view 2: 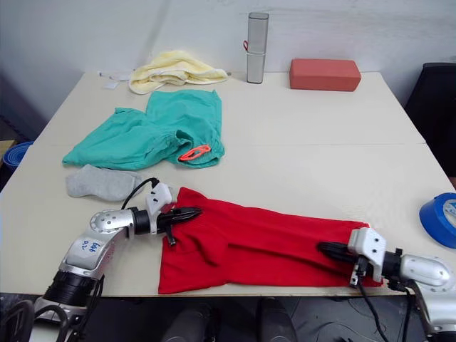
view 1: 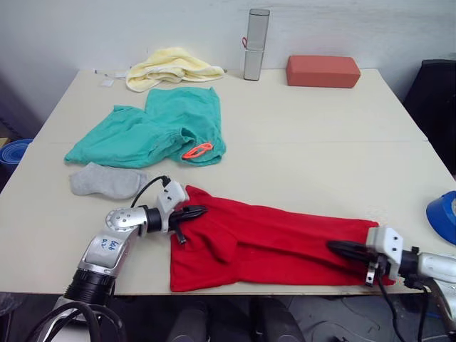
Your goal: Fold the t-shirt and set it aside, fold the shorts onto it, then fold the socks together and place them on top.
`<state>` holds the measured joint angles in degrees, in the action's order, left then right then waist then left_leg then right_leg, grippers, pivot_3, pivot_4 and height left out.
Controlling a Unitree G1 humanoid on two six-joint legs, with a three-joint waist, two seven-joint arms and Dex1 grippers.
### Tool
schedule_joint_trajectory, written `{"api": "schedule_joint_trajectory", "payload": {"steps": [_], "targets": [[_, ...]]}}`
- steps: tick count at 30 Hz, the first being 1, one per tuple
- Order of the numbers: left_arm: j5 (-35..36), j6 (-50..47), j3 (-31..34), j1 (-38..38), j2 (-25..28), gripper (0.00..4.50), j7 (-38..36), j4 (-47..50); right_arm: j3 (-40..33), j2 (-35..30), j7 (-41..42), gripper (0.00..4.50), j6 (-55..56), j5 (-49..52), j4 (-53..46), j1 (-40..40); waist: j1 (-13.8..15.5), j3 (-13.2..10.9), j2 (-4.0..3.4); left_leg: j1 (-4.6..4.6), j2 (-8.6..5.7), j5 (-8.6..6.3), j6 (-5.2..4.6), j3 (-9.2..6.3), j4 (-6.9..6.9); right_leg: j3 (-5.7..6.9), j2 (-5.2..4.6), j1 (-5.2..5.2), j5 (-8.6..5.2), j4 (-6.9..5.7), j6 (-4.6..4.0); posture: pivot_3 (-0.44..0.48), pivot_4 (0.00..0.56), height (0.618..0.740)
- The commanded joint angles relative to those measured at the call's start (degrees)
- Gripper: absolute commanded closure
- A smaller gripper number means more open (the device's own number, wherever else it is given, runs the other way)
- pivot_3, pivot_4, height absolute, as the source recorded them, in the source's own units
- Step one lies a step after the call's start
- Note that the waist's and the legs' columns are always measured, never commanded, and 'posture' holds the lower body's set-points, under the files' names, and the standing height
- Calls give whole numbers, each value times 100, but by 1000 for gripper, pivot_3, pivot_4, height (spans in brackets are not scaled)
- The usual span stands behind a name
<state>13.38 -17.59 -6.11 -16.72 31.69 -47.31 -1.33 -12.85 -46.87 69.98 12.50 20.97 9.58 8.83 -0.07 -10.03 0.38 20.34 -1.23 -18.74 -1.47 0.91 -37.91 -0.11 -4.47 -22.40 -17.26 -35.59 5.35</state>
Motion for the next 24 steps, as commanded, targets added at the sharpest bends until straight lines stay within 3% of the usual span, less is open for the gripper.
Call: {"api": "schedule_joint_trajectory", "payload": {"steps": [1, 8, 12, 14, 16, 24], "targets": [[82, 339, 370, 183, 100, 4473, -70, -155, -385, -174, 159, 4500, 104, 139, 221, 169, -12, 0, 0, 1, 1, 0, 1, 0, 2, 0, 0, -2, -1, 0, -2, 0, 150, 740], [829, 734, 1183, 496, 288, 4473, -772, -102, -908, -386, 148, 4500, 3, 255, 518, 276, -11, -1, 0, 4, 5, -2, 6, 0, 6, 1, -1, -7, -5, 4, -9, 0, 150, 740], [1267, 592, 1682, 680, 659, 4473, -1182, -1, -1304, -561, 187, 4500, -814, 792, 51, 269, -11, -3, -5, 6, 5, -4, 6, -1, 7, 1, -3, -8, -7, 5, -13, 0, 150, 740], [1501, 425, 1814, 808, 811, 4500, -1397, 181, -1384, -649, 232, 4142, -1087, 895, -209, 293, -14, -3, -5, 6, 5, -4, 6, -2, 10, 2, -3, -10, -9, 5, -16, 0, 150, 740], [1689, 367, 2007, 1069, 984, 4090, -1595, 476, -1470, -751, 252, 3591, -1528, 1131, -738, 357, -22, -3, -5, 6, 6, -4, 6, -2, 17, 2, -4, -10, -10, 8, -18, 0, 150, 740], [1669, 752, 2323, 1784, 1178, 1763, -1802, 1062, -1635, -783, 46, 831, -2022, 1099, -1673, 557, 33, -4, -5, 6, 8, 2, 12, -8, 58, 10, -4, -17, -14, 28, -25, 0, 150, 740]]}}
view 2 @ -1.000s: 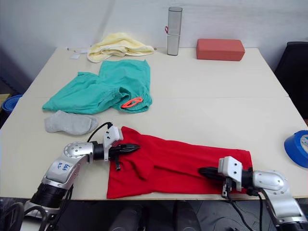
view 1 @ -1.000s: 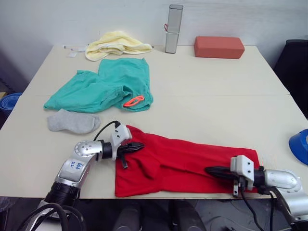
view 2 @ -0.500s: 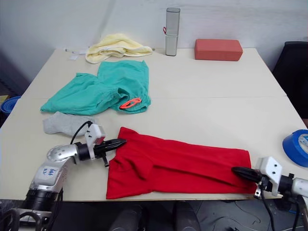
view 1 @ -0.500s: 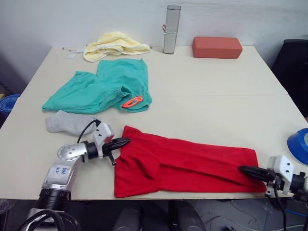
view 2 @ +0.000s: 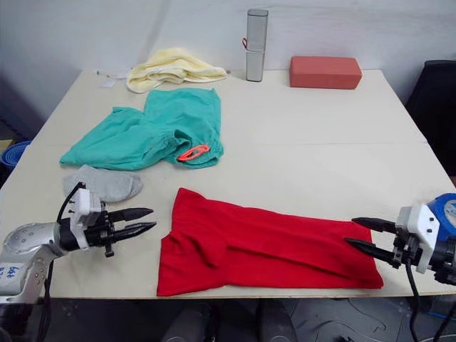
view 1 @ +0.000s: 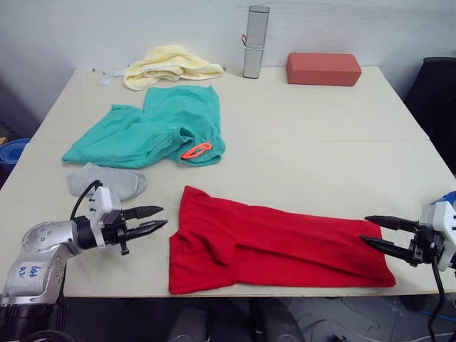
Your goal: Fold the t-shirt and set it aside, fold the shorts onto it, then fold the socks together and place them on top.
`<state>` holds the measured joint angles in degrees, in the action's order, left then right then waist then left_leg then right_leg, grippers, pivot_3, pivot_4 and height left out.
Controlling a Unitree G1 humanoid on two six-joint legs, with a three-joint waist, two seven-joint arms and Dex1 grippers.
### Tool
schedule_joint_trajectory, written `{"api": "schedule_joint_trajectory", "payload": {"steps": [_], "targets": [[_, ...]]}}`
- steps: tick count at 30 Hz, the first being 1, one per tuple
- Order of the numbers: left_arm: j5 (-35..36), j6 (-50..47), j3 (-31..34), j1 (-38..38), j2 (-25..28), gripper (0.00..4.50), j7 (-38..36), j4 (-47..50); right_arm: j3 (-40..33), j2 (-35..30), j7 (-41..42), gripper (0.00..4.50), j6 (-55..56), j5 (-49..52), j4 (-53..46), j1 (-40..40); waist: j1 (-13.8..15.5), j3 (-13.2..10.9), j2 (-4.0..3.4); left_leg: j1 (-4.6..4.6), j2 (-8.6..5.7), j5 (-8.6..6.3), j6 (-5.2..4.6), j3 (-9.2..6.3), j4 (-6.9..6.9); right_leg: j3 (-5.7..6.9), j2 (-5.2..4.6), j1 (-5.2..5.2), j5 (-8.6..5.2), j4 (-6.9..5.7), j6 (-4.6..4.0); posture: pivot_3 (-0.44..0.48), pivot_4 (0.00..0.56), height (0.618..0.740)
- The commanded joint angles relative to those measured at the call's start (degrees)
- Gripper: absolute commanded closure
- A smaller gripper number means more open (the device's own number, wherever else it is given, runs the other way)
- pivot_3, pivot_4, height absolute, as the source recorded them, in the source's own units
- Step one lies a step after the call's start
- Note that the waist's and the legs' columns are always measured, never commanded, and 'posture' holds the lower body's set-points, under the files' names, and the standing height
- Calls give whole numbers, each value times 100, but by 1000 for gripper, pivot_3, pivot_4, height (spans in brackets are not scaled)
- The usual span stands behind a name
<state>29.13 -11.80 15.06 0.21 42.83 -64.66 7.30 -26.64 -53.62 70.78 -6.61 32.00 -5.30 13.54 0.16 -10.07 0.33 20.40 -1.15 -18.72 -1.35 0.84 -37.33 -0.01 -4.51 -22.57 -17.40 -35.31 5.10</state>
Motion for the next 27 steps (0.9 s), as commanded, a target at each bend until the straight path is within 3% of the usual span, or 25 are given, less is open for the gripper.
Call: {"api": "schedule_joint_trajectory", "payload": {"steps": [1, 3, 6, 14, 18, 27], "targets": [[80, 210, 222, 129, 74, 1451, -83, 199, -252, -136, -15, 512, -135, -59, -178, 113, 12, 0, 0, 1, 0, 0, 0, -1, 0, 1, 0, 1, 0, 3, -1, 0, 150, 740], [112, 203, 237, 146, 89, 823, -124, 199, -231, -210, 48, 0, -182, -125, -96, 88, -2, 0, 0, 1, 0, 0, -1, -1, 0, 1, -1, 3, -1, 7, -1, 0, 150, 740], [125, 184, 220, 102, 110, 42, -175, 167, -176, -316, 119, 0, -338, -137, 36, -46, -21, 0, 0, 1, 0, 1, -3, -1, 2, -1, -1, 3, -1, 7, -2, 0, 150, 740], [-396, 409, -240, -491, 46, 42, -71, -298, 225, -660, 181, 0, -643, -607, 505, -383, -27, -1, -2, 0, 0, 3, -3, -1, 11, 1, 0, -1, -1, 8, -2, 0, 150, 740], [-882, 530, -746, -1285, -200, 42, 255, -875, 836, -850, 62, 0, -991, -1028, 991, -923, -14, -2, -1, 0, -2, 5, -6, -1, 7, 2, -1, -1, 0, 7, -1, 0, 150, 740], [-1255, 457, -1343, -2158, -519, 42, 377, -1652, 1656, -772, -79, 0, -894, -1673, 1822, -1780, -48, -2, -1, 22, -3, 29, 37, -1, 11, 8, 6, -26, 2, 4, 4, 0, 150, 740]]}}
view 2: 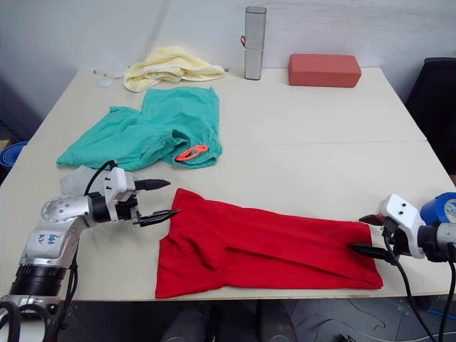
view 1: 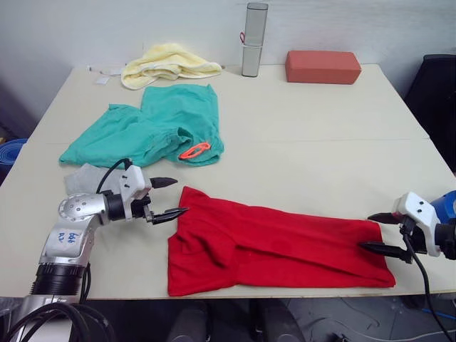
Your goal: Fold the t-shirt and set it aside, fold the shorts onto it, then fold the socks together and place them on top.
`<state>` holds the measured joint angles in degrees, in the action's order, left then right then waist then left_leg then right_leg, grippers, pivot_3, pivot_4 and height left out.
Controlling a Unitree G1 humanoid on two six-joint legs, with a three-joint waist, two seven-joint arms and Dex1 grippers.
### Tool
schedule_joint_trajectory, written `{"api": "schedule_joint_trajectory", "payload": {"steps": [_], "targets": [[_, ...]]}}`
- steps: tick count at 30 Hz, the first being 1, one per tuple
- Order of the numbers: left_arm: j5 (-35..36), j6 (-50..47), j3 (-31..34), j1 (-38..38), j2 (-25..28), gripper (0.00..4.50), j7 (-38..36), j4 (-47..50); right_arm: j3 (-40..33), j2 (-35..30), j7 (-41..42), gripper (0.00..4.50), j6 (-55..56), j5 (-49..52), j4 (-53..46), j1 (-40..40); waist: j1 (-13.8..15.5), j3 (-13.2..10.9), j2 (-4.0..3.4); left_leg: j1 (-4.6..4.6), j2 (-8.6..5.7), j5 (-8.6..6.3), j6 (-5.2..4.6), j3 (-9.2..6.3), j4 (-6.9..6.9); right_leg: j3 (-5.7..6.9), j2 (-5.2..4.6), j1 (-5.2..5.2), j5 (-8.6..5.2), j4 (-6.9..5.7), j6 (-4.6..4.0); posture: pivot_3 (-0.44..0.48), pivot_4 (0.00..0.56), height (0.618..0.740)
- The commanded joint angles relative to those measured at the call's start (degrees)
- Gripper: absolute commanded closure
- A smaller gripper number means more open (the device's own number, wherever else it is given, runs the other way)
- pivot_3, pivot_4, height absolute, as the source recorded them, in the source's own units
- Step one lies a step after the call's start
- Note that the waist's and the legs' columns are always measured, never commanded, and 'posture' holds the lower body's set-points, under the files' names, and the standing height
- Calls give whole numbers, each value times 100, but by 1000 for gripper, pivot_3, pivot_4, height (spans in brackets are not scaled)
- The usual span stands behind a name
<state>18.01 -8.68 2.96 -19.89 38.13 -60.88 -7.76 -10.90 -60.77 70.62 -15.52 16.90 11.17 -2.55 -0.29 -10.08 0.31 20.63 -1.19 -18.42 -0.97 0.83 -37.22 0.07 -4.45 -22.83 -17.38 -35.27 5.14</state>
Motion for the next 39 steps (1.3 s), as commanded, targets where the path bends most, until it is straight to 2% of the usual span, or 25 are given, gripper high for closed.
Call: {"api": "schedule_joint_trajectory", "payload": {"steps": [1, 4, 6, 8, 18, 19, 25, 32, 35, 39], "targets": [[-198, 173, -194, -270, -111, 42, 25, -260, 141, -45, -71, 0, 3, -210, 258, -255, 3, -1, 2, 0, 0, 0, 0, 1, -4, -1, 1, 1, 0, -2, 1, 0, 150, 740], [-231, 161, -267, -597, -285, 42, 76, -495, 326, -7, 5, 0, 65, -321, 462, -526, 13, -7, 12, 0, -1, -1, -10, 0, -25, 0, 0, 9, 5, -12, 8, 0, 150, 740], [-249, 173, -290, -656, -326, 0, 58, -544, 473, 15, 74, 389, 31, -379, 549, -693, 7, -5, 13, -3, -2, -11, -32, -2, -31, 0, -1, 14, 7, -17, 11, 0, 150, 740], [-253, 185, -296, -619, -331, 0, 39, -515, 627, 38, 152, 915, 58, -450, 626, -836, -12, -5, 12, -4, -1, -10, -29, -2, -31, -1, -2, 13, 7, -20, 11, 0, 150, 740], [-136, 102, -34, -177, -83, 0, 98, -239, 972, 357, 244, 4347, 467, -703, 1263, -1727, -114, -5, 18, -6, 0, 1, -5, -3, -25, 0, -1, 11, 5, -22, 9, 0, 150, 740], [-124, 90, -7, -135, -68, 0, 109, -208, 988, 395, 227, 4456, 504, -729, 1353, -1836, -128, -5, 19, -6, 0, 1, -5, -3, -25, 0, -2, 11, 5, -23, 9, 0, 150, 740], [4, -80, 242, 154, -139, 0, 416, 157, 1208, 808, -205, 4456, 1245, -1202, 2398, -2955, -139, -7, 15, -6, 0, 4, 1, -1, -20, -3, -1, 2, 5, -25, 8, 0, 150, 740], [139, -217, 527, 602, -220, 0, 819, 665, 1646, 1431, -1247, 4456, 2560, -2086, 4020, -4278, -137, -7, 13, 10, -2, 9, 10, 0, -16, -1, -2, -16, 3, -25, 6, 0, 150, 740], [204, -314, 674, 817, -233, 0, 995, 906, 1738, 1585, -1518, 4456, 3000, -2289, 4505, -4573, -138, -7, 13, 64, -3, 15, 16, 1, -31, -2, -1, -69, 3, -42, 6, 0, 150, 740], [265, -386, 800, 1059, -235, 0, 1139, 1127, 1678, 1785, -1715, 4456, 3383, -2355, 4909, -4782, -136, -7, 13, 69, -3, 17, 18, 0, -41, 1, 0, -71, 3, -48, 6, 0, 150, 740]]}}
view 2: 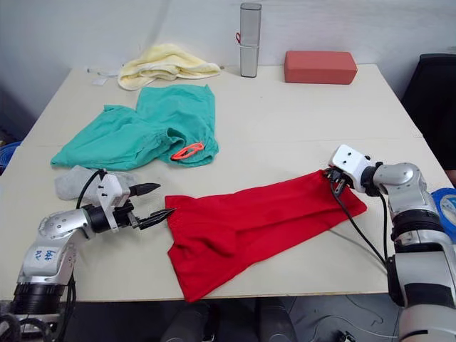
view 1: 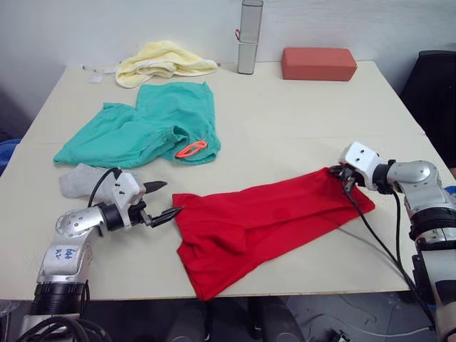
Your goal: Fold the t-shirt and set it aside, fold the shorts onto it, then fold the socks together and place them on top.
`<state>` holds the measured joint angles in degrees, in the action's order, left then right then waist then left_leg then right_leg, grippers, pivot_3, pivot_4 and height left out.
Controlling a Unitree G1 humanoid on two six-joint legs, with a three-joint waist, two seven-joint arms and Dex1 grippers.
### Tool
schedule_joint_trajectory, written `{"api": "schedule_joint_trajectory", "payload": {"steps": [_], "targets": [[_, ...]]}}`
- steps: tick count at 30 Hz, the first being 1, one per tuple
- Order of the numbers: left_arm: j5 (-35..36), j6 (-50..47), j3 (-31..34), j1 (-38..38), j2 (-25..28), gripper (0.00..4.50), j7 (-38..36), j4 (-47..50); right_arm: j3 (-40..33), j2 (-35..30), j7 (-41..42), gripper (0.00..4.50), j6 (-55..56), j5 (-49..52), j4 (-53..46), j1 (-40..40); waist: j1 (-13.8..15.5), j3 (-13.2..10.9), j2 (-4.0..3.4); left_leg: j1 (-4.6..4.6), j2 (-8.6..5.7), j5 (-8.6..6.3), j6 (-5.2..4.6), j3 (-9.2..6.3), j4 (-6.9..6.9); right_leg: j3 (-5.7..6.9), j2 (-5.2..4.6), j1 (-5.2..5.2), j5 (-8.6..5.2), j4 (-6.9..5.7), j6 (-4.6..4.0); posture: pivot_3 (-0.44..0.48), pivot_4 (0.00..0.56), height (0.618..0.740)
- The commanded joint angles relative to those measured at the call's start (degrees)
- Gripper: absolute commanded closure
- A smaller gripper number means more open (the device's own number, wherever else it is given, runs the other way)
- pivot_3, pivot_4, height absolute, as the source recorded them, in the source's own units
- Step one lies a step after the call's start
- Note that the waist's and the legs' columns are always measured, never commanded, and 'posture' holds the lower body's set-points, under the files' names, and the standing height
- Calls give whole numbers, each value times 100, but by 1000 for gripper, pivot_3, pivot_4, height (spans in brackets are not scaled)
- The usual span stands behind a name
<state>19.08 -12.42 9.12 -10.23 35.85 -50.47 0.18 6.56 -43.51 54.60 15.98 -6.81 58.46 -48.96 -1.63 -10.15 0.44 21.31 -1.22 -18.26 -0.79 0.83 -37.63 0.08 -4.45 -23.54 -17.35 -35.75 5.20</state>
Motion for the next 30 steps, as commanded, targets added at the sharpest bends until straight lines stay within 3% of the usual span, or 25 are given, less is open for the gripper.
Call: {"api": "schedule_joint_trajectory", "payload": {"steps": [1, 2, 5, 11, 16, 23, 26, 30], "targets": [[172, -21, 183, 123, -12, 0, 113, 370, -156, 104, 6, 4456, 201, 130, 215, -150, -6, 0, 0, 0, 0, 0, 0, 0, -3, -1, 0, 1, 0, -2, 0, 0, 150, 740], [181, -31, 177, 132, -15, 0, 123, 392, -232, 134, 105, 4456, 228, 227, 231, -150, -7, 0, 0, -1, 0, 0, -1, 0, -4, -1, 0, 2, 0, -4, 0, 0, 150, 740], [333, -164, 124, 72, -3, 0, 21, 445, -351, 40, 400, 3775, 243, 403, 148, -28, -5, 0, 0, -2, 0, 0, -1, 0, -6, -1, 0, 4, 0, -7, 0, 0, 150, 740], [356, -142, -83, -375, 115, 0, -376, 181, -1026, -461, 1015, 1850, -89, 1171, -568, 579, 31, 0, -1, 3, -1, -2, -3, -3, -10, 5, -2, 5, 0, -5, 0, 0, 150, 740], [102, 292, -301, -1050, 125, 0, -666, -576, -1637, -872, 1269, 96, -1736, 1952, -2080, 1673, 30, 0, -2, 3, 0, -2, -3, -8, -13, 11, -1, 7, 0, -6, 0, 0, 150, 740], [-466, 957, -1023, -2279, -18, 0, -1321, -2038, -2684, -1190, 468, 41, -5534, 3172, -5158, 3733, 18, 2, -6, 3, 0, -2, -4, -9, -13, 9, 0, 6, 0, -10, 0, 0, 150, 740], [-720, 827, -1482, -2756, -176, 0, -1686, -2575, -3256, -640, -651, 41, -7304, 3749, -6063, 3879, 17, 2, -5, 3, 0, -4, -7, -9, -14, 6, 0, 6, 0, -12, 0, 0, 150, 740], [-987, 885, -1743, -3097, -409, 0, -1712, -3129, -3536, -59, -1590, 41, -8190, 3899, -6703, 3884, 27, 2, -5, 4, 0, -4, -7, -10, -13, 5, 0, 2, 0, -15, 0, 0, 150, 740]]}}
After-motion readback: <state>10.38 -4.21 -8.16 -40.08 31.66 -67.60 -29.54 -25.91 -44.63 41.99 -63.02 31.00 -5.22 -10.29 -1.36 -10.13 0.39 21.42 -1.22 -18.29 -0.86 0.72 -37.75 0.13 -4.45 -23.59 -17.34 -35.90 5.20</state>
